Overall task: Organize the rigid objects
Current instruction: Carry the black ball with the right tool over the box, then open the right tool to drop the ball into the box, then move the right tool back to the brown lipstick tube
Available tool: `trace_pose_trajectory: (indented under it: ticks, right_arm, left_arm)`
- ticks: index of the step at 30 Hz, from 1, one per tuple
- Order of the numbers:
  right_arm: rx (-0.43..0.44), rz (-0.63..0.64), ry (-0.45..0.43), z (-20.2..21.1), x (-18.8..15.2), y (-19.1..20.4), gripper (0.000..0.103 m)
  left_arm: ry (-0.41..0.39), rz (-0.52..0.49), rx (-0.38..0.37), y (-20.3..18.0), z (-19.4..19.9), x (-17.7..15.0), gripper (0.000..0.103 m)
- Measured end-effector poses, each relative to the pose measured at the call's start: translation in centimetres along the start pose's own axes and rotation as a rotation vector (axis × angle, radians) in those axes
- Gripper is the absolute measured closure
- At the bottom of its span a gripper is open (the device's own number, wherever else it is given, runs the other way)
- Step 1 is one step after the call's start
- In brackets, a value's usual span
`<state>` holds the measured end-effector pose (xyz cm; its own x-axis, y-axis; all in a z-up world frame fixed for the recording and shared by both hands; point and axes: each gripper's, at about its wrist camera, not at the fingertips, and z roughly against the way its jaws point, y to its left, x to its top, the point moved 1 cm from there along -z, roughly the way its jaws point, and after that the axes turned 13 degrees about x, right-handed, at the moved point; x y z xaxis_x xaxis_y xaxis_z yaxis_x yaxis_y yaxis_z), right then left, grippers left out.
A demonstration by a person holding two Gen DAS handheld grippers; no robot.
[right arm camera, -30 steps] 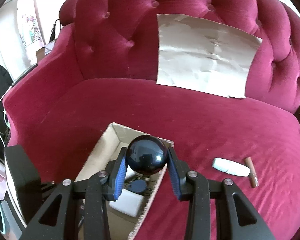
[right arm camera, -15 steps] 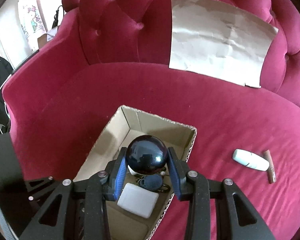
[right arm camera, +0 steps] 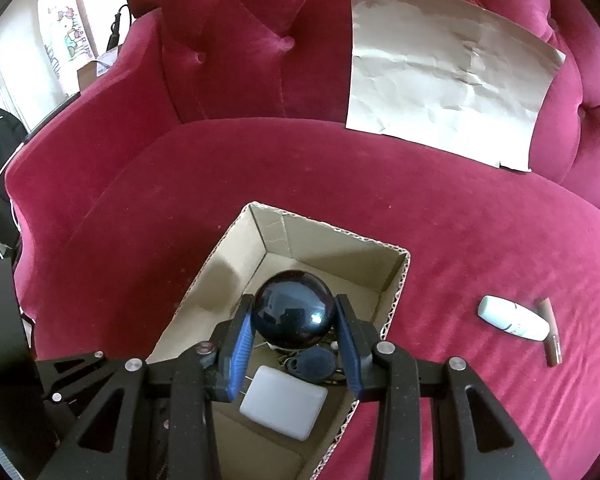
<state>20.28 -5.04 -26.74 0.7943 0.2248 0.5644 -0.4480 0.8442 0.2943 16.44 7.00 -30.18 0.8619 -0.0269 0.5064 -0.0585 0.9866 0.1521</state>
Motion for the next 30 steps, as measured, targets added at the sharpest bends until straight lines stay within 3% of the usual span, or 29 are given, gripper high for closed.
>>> trace_pose_trajectory:
  ticks: [7,12,14,17,30]
  right_arm:
    - [-0.004,0.007,-0.009,0.2,0.1,0.0,0.059]
    - [-0.041,0.025,-0.03,0.6,0.2,0.2,0.04]
    - [-0.061,0.023,-0.037,0.7,0.3,0.0,0.023]
    - [-0.07,0.012,-0.037,0.8,0.4,-0.3,0.007]
    - [-0.098,-0.004,-0.061,1.5,0.7,-0.7,0.004]
  left_arm:
    - [0.001,0.001,0.0,0.1,0.0,0.0,0.099]
    - [0.001,0.001,0.0,0.0,0.0,0.0,0.099]
    - [0.002,0.002,-0.001,0.0,0.1,0.0,0.099]
    - [0.002,0.0,0.002,0.0,0.1,0.0,0.099]
    - [0.003,0.001,0.001,0.0,0.1,0.1,0.099]
